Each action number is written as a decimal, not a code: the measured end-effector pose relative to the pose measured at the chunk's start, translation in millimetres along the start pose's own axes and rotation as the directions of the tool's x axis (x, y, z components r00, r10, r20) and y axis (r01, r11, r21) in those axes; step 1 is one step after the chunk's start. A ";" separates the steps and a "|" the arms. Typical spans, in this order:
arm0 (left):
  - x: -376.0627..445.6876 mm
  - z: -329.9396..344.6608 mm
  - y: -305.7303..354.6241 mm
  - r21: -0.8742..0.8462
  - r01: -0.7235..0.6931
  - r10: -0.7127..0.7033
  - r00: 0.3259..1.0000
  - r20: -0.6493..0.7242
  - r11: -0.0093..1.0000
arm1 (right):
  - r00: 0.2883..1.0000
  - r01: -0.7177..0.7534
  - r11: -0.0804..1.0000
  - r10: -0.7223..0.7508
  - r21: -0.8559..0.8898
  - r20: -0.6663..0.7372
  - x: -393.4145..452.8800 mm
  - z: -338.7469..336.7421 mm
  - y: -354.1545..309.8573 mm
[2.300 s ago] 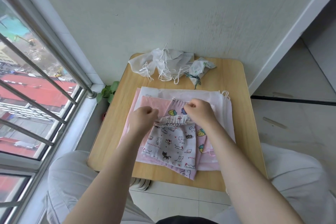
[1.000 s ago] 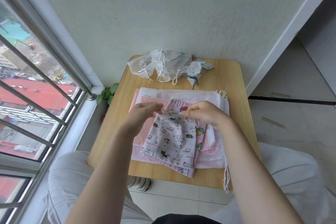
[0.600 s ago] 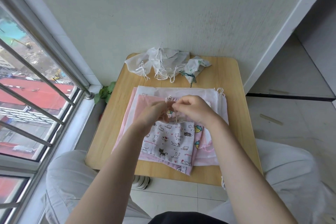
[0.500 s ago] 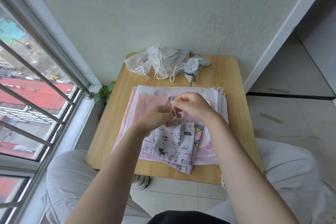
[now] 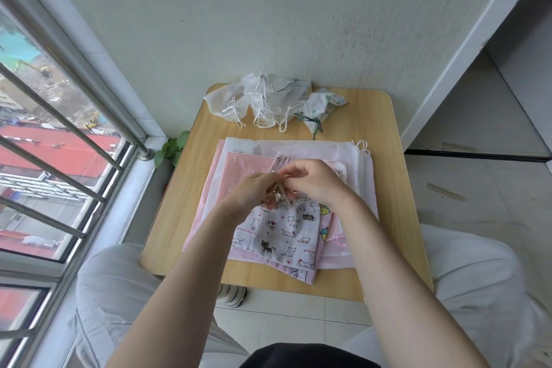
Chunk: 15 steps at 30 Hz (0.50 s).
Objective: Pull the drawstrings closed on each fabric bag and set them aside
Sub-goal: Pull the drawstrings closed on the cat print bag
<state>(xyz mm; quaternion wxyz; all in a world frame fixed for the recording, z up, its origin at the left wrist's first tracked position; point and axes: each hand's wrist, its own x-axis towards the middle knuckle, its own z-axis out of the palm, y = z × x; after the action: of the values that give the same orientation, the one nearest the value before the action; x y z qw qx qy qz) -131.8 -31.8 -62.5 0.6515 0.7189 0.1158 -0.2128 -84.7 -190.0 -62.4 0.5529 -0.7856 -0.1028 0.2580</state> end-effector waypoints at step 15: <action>0.4 0.0 -5.9 -0.094 -0.030 0.013 0.984 -0.175 0.995 | 0.974 -0.099 0.989 0.120 0.110 -0.195 -2.2 -14.4 2.6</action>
<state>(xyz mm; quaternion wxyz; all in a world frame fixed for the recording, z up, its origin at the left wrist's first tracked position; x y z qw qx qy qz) -134.0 -31.1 -68.0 0.6750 0.7038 0.1747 -0.1359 -79.4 -203.7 -60.5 0.5838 -0.7836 0.0101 0.2122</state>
